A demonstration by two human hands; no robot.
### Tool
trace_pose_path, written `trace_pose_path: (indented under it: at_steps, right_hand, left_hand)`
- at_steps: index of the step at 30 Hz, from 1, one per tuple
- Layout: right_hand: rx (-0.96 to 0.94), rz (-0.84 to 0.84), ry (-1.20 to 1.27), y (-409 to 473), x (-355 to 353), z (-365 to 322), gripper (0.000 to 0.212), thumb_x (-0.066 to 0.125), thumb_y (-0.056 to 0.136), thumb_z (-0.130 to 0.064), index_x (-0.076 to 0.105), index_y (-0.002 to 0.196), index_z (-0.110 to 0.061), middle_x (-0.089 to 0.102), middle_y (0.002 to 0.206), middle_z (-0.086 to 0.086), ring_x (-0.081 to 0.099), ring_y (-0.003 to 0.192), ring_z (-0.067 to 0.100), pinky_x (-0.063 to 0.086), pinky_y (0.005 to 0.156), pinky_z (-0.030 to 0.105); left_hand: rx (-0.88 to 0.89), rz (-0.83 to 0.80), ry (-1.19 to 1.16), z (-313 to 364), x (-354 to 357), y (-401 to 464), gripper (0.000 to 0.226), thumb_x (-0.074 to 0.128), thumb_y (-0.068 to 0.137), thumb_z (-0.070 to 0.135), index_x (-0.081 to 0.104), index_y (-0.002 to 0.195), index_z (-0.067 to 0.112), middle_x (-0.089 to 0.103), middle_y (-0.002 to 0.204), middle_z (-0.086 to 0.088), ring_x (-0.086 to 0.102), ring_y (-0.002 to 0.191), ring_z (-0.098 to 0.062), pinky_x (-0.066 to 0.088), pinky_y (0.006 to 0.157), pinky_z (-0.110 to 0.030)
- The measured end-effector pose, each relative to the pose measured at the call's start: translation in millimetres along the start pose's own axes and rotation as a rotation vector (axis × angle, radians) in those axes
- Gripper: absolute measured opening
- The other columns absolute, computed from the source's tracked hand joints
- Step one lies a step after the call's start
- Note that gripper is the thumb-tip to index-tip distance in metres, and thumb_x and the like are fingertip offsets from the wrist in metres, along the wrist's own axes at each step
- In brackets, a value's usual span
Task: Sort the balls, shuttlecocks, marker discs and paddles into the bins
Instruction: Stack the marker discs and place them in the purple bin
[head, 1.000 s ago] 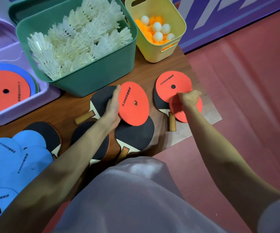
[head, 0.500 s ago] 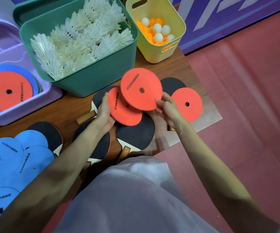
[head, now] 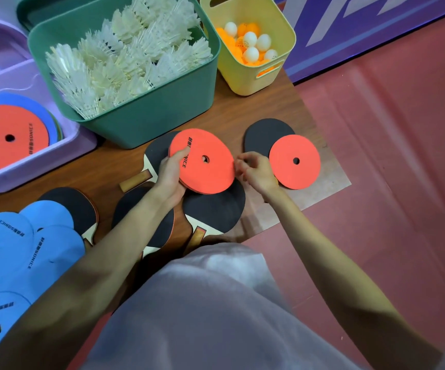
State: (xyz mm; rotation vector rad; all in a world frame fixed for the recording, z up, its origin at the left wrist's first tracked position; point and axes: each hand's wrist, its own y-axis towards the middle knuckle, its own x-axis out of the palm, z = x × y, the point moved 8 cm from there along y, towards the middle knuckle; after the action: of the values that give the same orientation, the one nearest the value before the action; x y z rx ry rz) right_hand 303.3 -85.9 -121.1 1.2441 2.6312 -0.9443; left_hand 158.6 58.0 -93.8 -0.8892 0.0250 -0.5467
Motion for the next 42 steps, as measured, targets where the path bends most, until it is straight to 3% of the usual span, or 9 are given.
trace_pose_path:
  at_steps: [4, 8, 11, 19, 24, 29, 33, 39, 42]
  right_hand:
    - [0.143, 0.407, -0.012, 0.3, -54.6, 41.4, 0.032, 0.058, 0.085, -0.007, 0.051, 0.116, -0.002, 0.060, 0.110, 0.016, 0.056, 0.099, 0.027, 0.044, 0.086, 0.033]
    - [0.235, 0.538, -0.221, 4.1, -100.0, 63.2, 0.060, 0.062, 0.080, -0.010, 0.036, 0.134, -0.003, 0.040, 0.131, 0.023, 0.035, 0.124, 0.036, 0.033, 0.103, 0.038]
    - [0.196, 0.501, -0.435, 23.2, -124.1, 63.0, 0.071, 0.057, 0.081, -0.013, 0.026, 0.144, -0.010, 0.026, 0.144, 0.023, 0.029, 0.129, 0.043, 0.027, 0.110, 0.044]
    - [0.136, 0.014, -0.909, 67.3, -115.6, 35.6, 0.102, 0.069, 0.076, -0.021, 0.001, 0.153, -0.026, 0.001, 0.161, 0.001, -0.001, 0.147, 0.035, 0.004, 0.117, 0.051]
    - [0.092, -0.033, -1.195, 69.9, -102.7, 25.0, 0.093, 0.069, 0.076, -0.028, 0.014, 0.150, -0.016, 0.027, 0.147, 0.017, 0.023, 0.139, 0.038, 0.003, 0.115, 0.055]
    - [-0.158, 0.216, -1.352, 51.5, -95.8, -20.0, 0.042, 0.049, 0.079, 0.003, 0.047, 0.121, 0.001, 0.043, 0.119, 0.026, 0.041, 0.114, 0.041, 0.025, 0.107, 0.050]
    - [-0.383, 0.143, -1.428, 27.9, -62.9, -58.5, 0.031, 0.046, 0.081, 0.005, 0.061, 0.107, -0.002, 0.050, 0.114, 0.021, 0.044, 0.109, 0.037, 0.033, 0.094, 0.044]
    - [-0.621, -0.055, -1.470, -16.9, 2.9, -129.2, 0.027, 0.051, 0.089, -0.012, 0.060, 0.114, -0.014, 0.054, 0.115, 0.014, 0.050, 0.111, 0.035, 0.039, 0.083, 0.039]
    - [-0.684, -0.125, -1.258, -37.1, 23.5, -166.5, 0.026, 0.048, 0.088, -0.011, 0.050, 0.115, -0.011, 0.058, 0.106, 0.016, 0.056, 0.099, 0.037, 0.038, 0.069, 0.038]
  left_hand:
    - [0.002, -0.002, 0.027, -3.3, 4.3, 3.6, 0.035, 0.058, 0.094, 0.021, 0.059, 0.128, 0.010, 0.070, 0.114, -0.011, 0.067, 0.101, -0.024, 0.056, 0.077, -0.035]
    - [-0.013, 0.001, 0.059, -6.9, 8.9, 4.6, 0.034, 0.059, 0.093, 0.020, 0.061, 0.126, 0.009, 0.070, 0.112, -0.012, 0.068, 0.100, -0.025, 0.056, 0.081, -0.038]
    - [-0.019, -0.005, 0.082, -8.4, 13.2, 4.3, 0.033, 0.058, 0.093, 0.020, 0.061, 0.125, 0.009, 0.070, 0.111, -0.013, 0.067, 0.101, -0.027, 0.054, 0.088, -0.042]
    - [-0.021, -0.033, 0.105, -4.1, 24.9, 1.2, 0.036, 0.060, 0.093, 0.022, 0.060, 0.127, 0.010, 0.070, 0.113, -0.012, 0.067, 0.102, -0.026, 0.054, 0.090, -0.042]
    - [-0.004, -0.066, 0.125, -0.8, 30.7, -3.0, 0.035, 0.059, 0.094, 0.022, 0.060, 0.126, 0.010, 0.070, 0.113, -0.011, 0.066, 0.102, -0.025, 0.054, 0.089, -0.041]
    - [0.014, -0.061, 0.119, 3.3, 19.4, -4.6, 0.037, 0.060, 0.093, 0.022, 0.059, 0.128, 0.010, 0.069, 0.115, -0.011, 0.066, 0.105, -0.026, 0.054, 0.089, -0.040]
    - [0.036, -0.023, 0.066, 7.1, -6.2, -8.4, 0.036, 0.060, 0.092, 0.024, 0.061, 0.127, 0.012, 0.070, 0.113, -0.010, 0.067, 0.103, -0.024, 0.055, 0.084, -0.038]
    - [0.157, 0.092, 0.008, 34.7, -74.3, -14.9, 0.035, 0.059, 0.093, 0.027, 0.061, 0.124, 0.010, 0.069, 0.116, -0.010, 0.065, 0.106, -0.024, 0.051, 0.096, -0.042]
    - [0.234, 0.179, -0.028, 52.4, -110.0, -23.2, 0.030, 0.058, 0.094, 0.025, 0.062, 0.120, 0.011, 0.069, 0.109, -0.007, 0.066, 0.096, -0.019, 0.051, 0.095, -0.039]
